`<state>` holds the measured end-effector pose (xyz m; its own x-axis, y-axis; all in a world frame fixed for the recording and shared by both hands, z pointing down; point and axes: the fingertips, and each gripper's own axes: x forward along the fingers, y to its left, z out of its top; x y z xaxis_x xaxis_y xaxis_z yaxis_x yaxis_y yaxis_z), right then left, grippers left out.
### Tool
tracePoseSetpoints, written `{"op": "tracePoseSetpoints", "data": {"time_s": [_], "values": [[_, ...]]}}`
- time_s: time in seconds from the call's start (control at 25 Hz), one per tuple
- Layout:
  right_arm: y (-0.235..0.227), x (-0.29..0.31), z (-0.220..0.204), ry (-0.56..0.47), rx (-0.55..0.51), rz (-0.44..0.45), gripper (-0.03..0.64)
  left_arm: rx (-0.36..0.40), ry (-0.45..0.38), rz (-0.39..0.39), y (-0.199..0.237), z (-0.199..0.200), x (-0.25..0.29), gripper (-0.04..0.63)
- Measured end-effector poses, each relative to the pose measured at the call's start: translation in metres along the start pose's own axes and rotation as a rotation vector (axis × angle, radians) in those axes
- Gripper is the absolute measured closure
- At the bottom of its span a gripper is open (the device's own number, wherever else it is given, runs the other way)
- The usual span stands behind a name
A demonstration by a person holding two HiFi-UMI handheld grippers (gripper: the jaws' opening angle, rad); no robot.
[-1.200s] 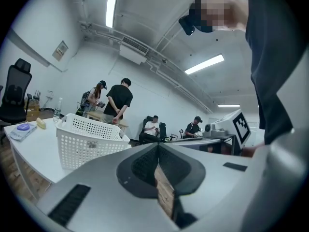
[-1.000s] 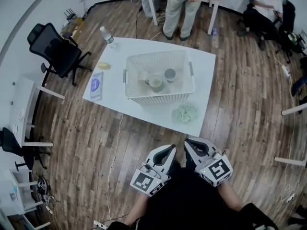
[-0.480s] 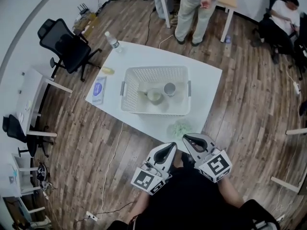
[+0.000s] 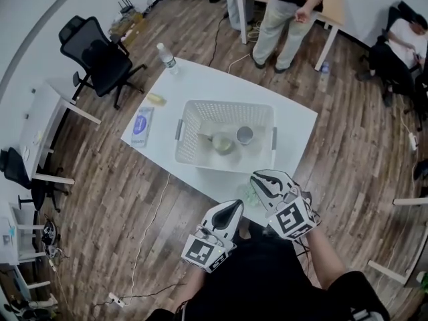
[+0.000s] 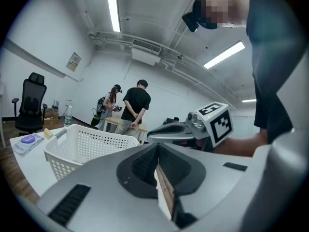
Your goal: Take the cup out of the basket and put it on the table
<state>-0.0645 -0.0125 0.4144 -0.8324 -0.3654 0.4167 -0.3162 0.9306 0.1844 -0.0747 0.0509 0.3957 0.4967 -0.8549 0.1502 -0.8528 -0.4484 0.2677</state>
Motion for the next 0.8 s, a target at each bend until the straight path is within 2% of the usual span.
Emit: {"op": "tracePoseSetpoints", "data": {"time_s": [0.16, 0.24, 0.44, 0.6, 0.8], "values": [[-0.021, 0.054, -0.007, 0.173, -0.177, 0.026, 0.574, 0.027, -0.006, -0.019, 0.024, 0.007, -0.009, 0.584], [-0.031, 0.088, -0.023, 0.306, -0.267, 0.056, 0.519, 0.023, 0.001, -0.034, 0.035, 0.006, -0.016, 0.584], [-0.053, 0.161, -0.082, 0.64, -0.461, 0.119, 0.474, -0.01, 0.02, -0.068, 0.058, 0.001, -0.032, 0.584], [-0.061, 0.194, -0.131, 0.846, -0.482, 0.147, 0.472, -0.016, 0.029, -0.057, 0.079, 0.001, -0.045, 0.584], [-0.071, 0.213, -0.175, 0.978, -0.37, 0.105, 0.492, -0.006, 0.042, -0.031, 0.104, 0.002, -0.059, 0.584]]}}
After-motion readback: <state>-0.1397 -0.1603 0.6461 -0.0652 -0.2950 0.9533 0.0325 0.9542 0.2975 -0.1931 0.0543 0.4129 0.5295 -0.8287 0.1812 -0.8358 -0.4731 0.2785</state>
